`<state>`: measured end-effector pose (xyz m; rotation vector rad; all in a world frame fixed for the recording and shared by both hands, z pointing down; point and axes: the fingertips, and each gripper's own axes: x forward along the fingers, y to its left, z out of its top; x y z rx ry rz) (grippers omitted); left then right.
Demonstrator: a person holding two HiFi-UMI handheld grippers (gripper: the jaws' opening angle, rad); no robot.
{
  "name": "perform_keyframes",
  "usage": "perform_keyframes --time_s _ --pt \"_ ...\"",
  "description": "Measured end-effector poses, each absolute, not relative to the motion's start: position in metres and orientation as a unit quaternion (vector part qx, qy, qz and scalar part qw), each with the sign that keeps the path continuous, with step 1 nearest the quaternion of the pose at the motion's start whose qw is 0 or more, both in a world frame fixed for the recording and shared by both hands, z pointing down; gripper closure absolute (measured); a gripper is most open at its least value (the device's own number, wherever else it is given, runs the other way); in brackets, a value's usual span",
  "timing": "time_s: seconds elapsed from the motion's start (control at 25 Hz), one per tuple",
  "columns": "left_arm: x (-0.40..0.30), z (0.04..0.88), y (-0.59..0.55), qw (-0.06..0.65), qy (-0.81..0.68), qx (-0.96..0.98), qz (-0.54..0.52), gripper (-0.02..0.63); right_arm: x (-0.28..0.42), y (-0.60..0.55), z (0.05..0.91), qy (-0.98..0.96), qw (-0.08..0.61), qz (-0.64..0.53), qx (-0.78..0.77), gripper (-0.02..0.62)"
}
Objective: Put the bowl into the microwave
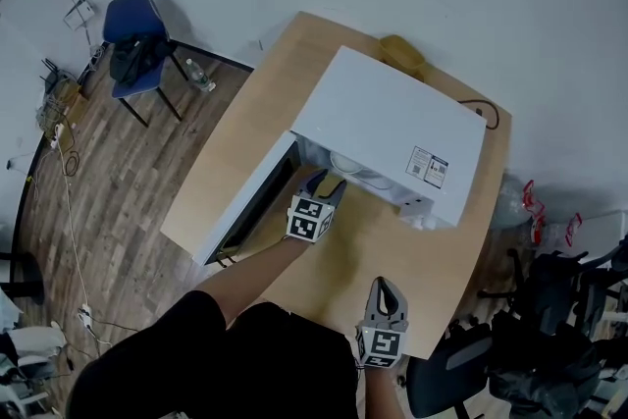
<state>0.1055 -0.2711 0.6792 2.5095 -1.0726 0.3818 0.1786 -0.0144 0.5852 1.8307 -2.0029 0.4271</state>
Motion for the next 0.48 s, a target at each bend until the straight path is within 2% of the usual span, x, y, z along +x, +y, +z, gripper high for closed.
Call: perform_keyframes --time_s 0.48 --pt "0.123 0.693 -0.295 0.175 -0.384 0.893 0.155 0.394 0.201 -0.021 0.595 -0.704 0.200 0.171 0.660 0.534"
